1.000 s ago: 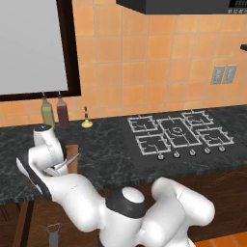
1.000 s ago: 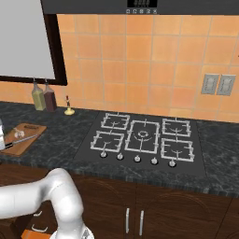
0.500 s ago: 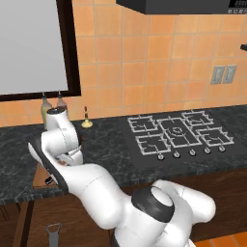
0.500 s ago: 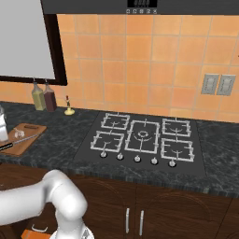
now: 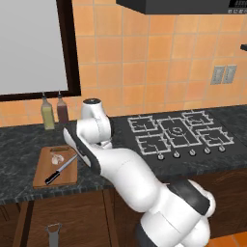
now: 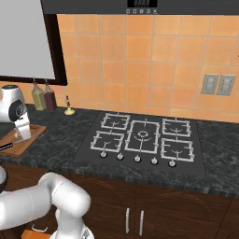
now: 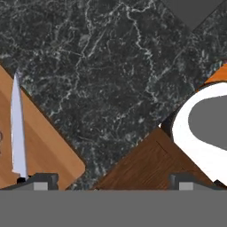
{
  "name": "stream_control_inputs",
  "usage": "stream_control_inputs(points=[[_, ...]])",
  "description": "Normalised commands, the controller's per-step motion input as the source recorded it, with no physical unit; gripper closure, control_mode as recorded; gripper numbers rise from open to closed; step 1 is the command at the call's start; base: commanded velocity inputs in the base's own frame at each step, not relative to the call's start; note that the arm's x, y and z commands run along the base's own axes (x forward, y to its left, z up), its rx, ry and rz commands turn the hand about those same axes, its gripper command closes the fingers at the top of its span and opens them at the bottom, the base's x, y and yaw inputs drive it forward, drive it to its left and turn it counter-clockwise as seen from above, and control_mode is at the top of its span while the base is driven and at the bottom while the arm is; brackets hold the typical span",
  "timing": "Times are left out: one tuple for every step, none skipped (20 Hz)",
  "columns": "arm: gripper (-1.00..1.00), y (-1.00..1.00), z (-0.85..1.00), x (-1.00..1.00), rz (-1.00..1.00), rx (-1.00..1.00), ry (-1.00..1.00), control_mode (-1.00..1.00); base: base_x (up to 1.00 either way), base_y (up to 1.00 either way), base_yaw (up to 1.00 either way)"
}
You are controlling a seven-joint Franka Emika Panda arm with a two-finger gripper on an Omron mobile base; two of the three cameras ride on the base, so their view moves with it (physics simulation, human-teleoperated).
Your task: Place the appropriate cutting tool for cutting the garlic skin on the cutting board.
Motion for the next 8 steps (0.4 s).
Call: stream_control_inputs(points=[[-1.0, -1.0, 0.0, 0.01, 0.09, 0.06, 0.0, -1.0, 0.0, 0.0, 0.0], [-1.0, -1.0, 0.0, 0.0, 0.08, 0.01, 0.0, -1.0, 0.0, 0.0, 0.0], [-1.0, -1.0, 0.01, 0.0, 0.06, 0.0, 0.0, -1.0, 0.0, 0.0, 0.0], [-1.0, -1.0, 0.04, 0.0, 0.06, 0.0, 0.0, -1.0, 0.0, 0.0, 0.0], [-1.0, -1.0, 0.04, 0.0, 0.06, 0.0, 0.0, -1.0, 0.0, 0.0, 0.0], [-1.0, -1.0, 0.03, 0.0, 0.06, 0.0, 0.0, -1.0, 0.0, 0.0, 0.0], [-1.0, -1.0, 0.01, 0.0, 0.06, 0.01, 0.0, -1.0, 0.0, 0.0, 0.0], [-1.0, -1.0, 0.0, 0.0, 0.06, 0.02, 0.0, -1.0, 0.0, 0.0, 0.0]])
